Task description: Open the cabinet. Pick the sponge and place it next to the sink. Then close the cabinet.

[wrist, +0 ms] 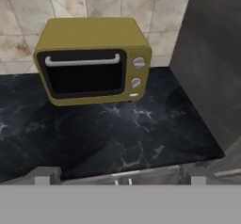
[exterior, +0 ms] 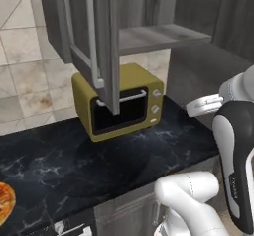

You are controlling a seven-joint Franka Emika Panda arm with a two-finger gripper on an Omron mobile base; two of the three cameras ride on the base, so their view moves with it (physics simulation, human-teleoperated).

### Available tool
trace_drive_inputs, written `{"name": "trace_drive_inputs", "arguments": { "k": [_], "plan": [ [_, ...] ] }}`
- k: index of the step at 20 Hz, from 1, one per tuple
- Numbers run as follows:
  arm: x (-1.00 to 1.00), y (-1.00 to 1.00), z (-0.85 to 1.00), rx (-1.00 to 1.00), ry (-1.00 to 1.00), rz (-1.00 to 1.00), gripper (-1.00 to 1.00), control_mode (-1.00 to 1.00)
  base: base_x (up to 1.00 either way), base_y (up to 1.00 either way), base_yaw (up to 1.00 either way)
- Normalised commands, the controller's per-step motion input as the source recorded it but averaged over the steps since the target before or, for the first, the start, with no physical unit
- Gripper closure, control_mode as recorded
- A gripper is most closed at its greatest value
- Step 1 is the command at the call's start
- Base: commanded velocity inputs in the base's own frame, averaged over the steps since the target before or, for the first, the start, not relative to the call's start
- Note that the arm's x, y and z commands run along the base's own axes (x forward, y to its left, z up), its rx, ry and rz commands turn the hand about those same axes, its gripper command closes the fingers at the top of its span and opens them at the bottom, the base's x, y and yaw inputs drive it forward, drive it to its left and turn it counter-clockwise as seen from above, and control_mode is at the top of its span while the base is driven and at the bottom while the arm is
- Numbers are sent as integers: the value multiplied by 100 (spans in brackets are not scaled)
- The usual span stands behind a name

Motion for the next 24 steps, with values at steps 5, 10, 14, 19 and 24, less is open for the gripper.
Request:
{"name": "trace_drive_inputs", "arguments": {
  "k": [5, 10, 14, 19, 24],
  "plan": [
    [0, 0, 0, 0, 0, 0, -100, 100, 3, 4, 32],
    [0, 0, 0, 0, 0, 0, -100, 100, 15, -3, 27],
    [0, 0, 0, 0, 0, 0, -100, 100, 9, 0, 23],
    [0, 0, 0, 0, 0, 0, -100, 100, 45, -11, 25],
    [0, 0, 0, 0, 0, 0, -100, 100, 6, -26, 7]
  ]
}}
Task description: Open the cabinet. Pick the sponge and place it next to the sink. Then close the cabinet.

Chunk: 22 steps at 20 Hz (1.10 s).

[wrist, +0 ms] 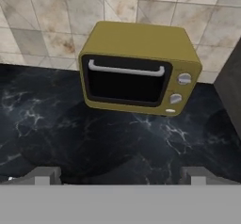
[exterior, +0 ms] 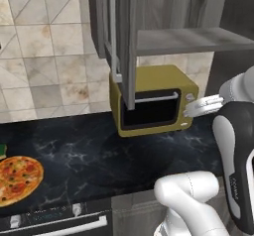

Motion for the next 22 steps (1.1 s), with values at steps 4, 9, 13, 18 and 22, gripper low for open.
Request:
{"name": "trace_drive_inputs", "arguments": {
  "k": [4, 9, 13, 18, 22],
  "plan": [
    [0, 0, 0, 0, 0, 0, -100, 100, 0, -41, 0],
    [0, 0, 0, 0, 0, 0, -100, 100, 3, -24, -1],
    [0, 0, 0, 0, 0, 0, -100, 100, 15, 0, -7],
    [0, 0, 0, 0, 0, 0, -100, 100, 0, 0, -10],
    [0, 0, 0, 0, 0, 0, -100, 100, 0, 0, -10]
  ]
}}
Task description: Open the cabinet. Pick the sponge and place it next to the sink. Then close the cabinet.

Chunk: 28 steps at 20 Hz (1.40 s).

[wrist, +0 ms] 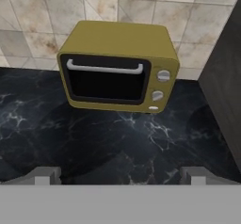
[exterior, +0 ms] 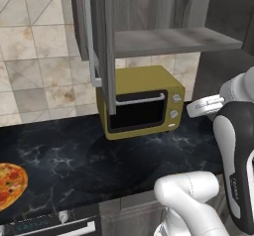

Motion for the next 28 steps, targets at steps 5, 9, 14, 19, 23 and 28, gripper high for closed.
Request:
{"name": "trace_drive_inputs", "arguments": {
  "k": [5, 9, 14, 19, 23, 28],
  "plan": [
    [0, 0, 0, 0, 0, 0, -100, 100, 0, 3, -1],
    [0, 0, 0, 0, 0, 0, -100, 100, 0, 0, 0],
    [0, 0, 0, 0, 0, 0, -100, 100, 0, 0, 0],
    [0, 0, 0, 0, 0, 0, -100, -100, 0, 0, 0],
    [0, 0, 0, 0, 0, 0, -100, -100, 0, 0, 0],
    [-2, 0, 0, 0, 0, 0, -100, -100, 0, 0, 0]
  ]
}}
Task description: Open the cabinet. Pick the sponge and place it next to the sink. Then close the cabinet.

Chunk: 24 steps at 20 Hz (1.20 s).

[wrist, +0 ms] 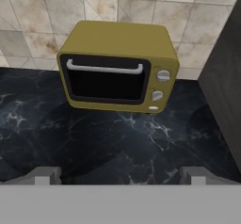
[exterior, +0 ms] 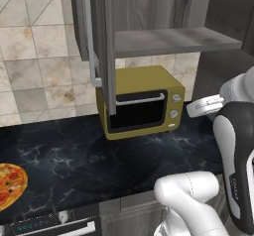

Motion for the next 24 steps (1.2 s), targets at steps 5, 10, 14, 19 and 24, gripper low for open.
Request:
{"name": "trace_drive_inputs", "arguments": {
  "k": [5, 10, 14, 19, 24],
  "plan": [
    [-56, 10, 0, 0, -13, 0, -100, -100, 0, 0, 0],
    [-18, 3, 14, -1, -14, 0, -100, -100, 0, 0, 0],
    [-31, 30, 37, -11, -13, -3, -100, -100, 0, 0, 0],
    [-10, 36, 28, -9, -29, -14, -100, -100, 0, 0, 0],
    [6, 10, 3, 0, -40, -19, -100, -100, 0, 0, 0]
  ]
}}
